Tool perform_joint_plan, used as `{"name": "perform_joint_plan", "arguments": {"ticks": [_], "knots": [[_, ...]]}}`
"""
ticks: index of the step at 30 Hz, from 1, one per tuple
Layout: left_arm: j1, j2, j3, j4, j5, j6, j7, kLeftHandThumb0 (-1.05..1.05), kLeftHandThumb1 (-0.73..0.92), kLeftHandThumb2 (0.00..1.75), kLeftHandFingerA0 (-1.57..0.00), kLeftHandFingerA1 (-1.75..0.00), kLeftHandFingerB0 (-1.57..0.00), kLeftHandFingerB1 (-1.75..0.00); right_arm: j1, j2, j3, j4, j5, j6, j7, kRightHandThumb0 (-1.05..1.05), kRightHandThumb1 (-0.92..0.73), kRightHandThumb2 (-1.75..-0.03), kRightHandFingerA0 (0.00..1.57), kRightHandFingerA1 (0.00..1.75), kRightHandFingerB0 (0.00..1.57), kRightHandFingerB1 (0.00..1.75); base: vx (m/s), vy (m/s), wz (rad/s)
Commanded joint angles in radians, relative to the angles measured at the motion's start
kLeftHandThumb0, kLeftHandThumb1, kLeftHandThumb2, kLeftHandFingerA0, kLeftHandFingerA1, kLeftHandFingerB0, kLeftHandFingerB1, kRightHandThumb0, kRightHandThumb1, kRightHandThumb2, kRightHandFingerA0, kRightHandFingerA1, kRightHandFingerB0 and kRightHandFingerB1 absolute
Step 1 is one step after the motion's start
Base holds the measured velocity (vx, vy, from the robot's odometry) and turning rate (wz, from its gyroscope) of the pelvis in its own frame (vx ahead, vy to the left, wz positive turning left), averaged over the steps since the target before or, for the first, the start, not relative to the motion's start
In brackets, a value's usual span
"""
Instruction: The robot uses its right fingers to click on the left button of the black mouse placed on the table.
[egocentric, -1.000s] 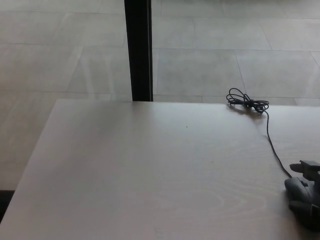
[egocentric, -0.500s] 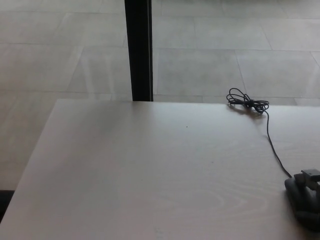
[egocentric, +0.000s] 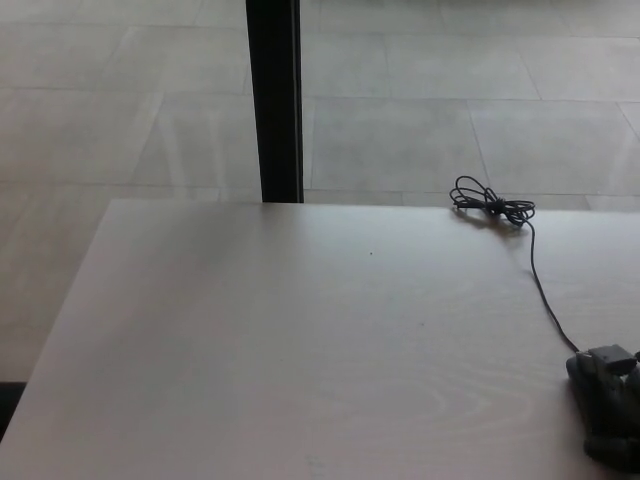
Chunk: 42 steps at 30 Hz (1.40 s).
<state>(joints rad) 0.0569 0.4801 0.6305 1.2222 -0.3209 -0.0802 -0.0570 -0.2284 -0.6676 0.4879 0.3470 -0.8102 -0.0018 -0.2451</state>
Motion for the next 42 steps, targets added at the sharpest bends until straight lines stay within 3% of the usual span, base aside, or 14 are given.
{"name": "perform_joint_plan", "arguments": {"ticks": [1, 10, 11, 12, 13, 14, 15, 22, 28, 29, 30, 33, 34, 42], "knots": [[0.007, 0.02, -0.007, -0.004, -0.002, -0.02, 0.001, -0.81, 0.92, 0.78, -0.55, -0.6, -0.49, -0.45, 0.025, 0.004, 0.008, -0.016, -0.038, -0.015, 0.028, -0.89, -0.8, -1.21, 0.3, 0.54, 0.28, 0.46, 0.0, 0.0, 0.0], [0.002, 0.018, 0.0, 0.0, -0.02, -0.003, -0.009, -0.81, 0.92, 0.78, -0.58, -0.62, -0.48, -0.44, 0.036, -0.012, 0.013, 0.086, -0.073, -0.047, -0.032, -0.9, -0.81, -1.22, 0.29, 0.53, 0.29, 0.46, 0.0, 0.0, 0.0], [0.006, 0.017, -0.001, -0.005, -0.02, -0.007, -0.015, -0.85, 0.92, 0.77, -0.52, -0.6, -0.46, -0.44, 0.037, -0.015, 0.011, 0.093, -0.069, -0.05, -0.025, -0.88, -0.92, -0.75, 0.31, 0.43, 0.34, 0.33, 0.0, 0.0, 0.0], [0.014, 0.015, -0.003, -0.014, -0.019, -0.014, -0.024, -0.85, 0.92, 0.77, -0.52, -0.6, -0.46, -0.44, 0.04, -0.021, 0.008, 0.101, -0.062, -0.054, -0.014, -0.88, -0.92, -0.75, 0.31, 0.43, 0.34, 0.33, 0.0, 0.0, 0.0], [0.028, 0.012, -0.013, -0.028, -0.008, -0.034, -0.026, -0.84, 0.92, 0.78, -0.51, -0.6, -0.46, -0.45, 0.044, -0.021, 0.004, 0.129, -0.064, -0.063, -0.054, -0.88, -0.8, -1.2, 0.31, 0.54, 0.29, 0.46, 0.0, 0.0, 0.0], [0.029, 0.012, -0.017, -0.031, -0.005, -0.031, -0.015, -0.84, 0.92, 0.78, -0.54, -0.59, -0.49, -0.45, 0.044, -0.022, 0.002, 0.137, -0.064, -0.069, -0.058, -0.93, -0.92, -0.79, 0.35, 0.45, 0.36, 0.33, 0.0, 0.0, 0.0], [0.03, 0.012, -0.02, -0.033, -0.003, -0.033, -0.012, -0.83, 0.92, 0.78, -0.53, -0.61, -0.48, -0.47, 0.044, -0.02, -0.003, 0.15, -0.056, -0.078, -0.068, -0.89, -0.8, -1.21, 0.33, 0.54, 0.3, 0.46, 0.0, 0.0, 0.0], [0.017, 0.016, -0.004, -0.005, -0.024, -0.031, -0.03, -0.84, 0.92, 0.76, -0.36, -0.56, -0.48, -0.48, 0.041, -0.008, -0.019, 0.186, -0.049, -0.085, -0.087, -0.89, -0.82, -1.23, 0.31, 0.54, 0.29, 0.45, 0.0, 0.0, 0.0], [0.02, 0.014, -0.003, -0.016, -0.028, -0.023, -0.033, -0.84, 0.92, 0.79, -0.47, -0.62, -0.42, -0.46, 0.048, 0.014, -0.044, 0.171, -0.023, -0.083, -0.057, -0.89, -0.81, -1.21, 0.3, 0.54, 0.3, 0.46, 0.0, 0.0, 0.0], [0.024, 0.014, -0.003, -0.013, -0.029, -0.029, -0.053, -0.81, 0.83, 1.24, -0.38, -0.64, -0.33, -0.53, 0.049, 0.019, -0.043, 0.17, -0.026, -0.082, -0.056, -0.9, -0.81, -1.21, 0.3, 0.54, 0.29, 0.46, 0.0, 0.0, 0.0], [0.023, 0.014, 0.0, -0.011, -0.031, -0.027, -0.049, -0.91, 0.92, 0.86, -0.37, -0.6, -0.43, -0.47, 0.05, 0.022, -0.042, 0.171, -0.03, -0.085, -0.057, -0.9, -0.81, -1.21, 0.3, 0.54, 0.3, 0.46, 0.0, 0.0, 0.0], [0.037, 0.01, -0.006, -0.017, -0.024, -0.044, -0.055, -0.89, 0.92, 0.81, -0.45, -0.61, -0.39, -0.45, 0.047, 0.034, -0.041, 0.183, -0.034, -0.095, -0.071, -0.89, -0.8, -1.21, 0.31, 0.55, 0.32, 0.47, 0.0, 0.0, 0.0], [0.033, 0.008, 0.0, -0.021, -0.03, -0.036, -0.042, -0.87, 0.91, 0.81, -0.45, -0.62, -0.41, -0.46, 0.047, 0.036, -0.043, 0.185, -0.03, -0.101, -0.069, -0.89, -0.92, -0.73, 0.33, 0.47, 0.38, 0.33, 0.0, 0.0, 0.0], [0.018, 0.017, 0.002, -0.001, -0.031, -0.021, -0.019, -0.84, 0.92, 0.75, -0.52, -0.63, -0.46, -0.46, 0.068, 0.088, -0.131, 0.183, 0.123, -0.12, 0.027, -0.94, -0.77, -0.81, 0.23, 0.52, 0.37, 0.38, 0.0, 0.0, 0.0]]}}
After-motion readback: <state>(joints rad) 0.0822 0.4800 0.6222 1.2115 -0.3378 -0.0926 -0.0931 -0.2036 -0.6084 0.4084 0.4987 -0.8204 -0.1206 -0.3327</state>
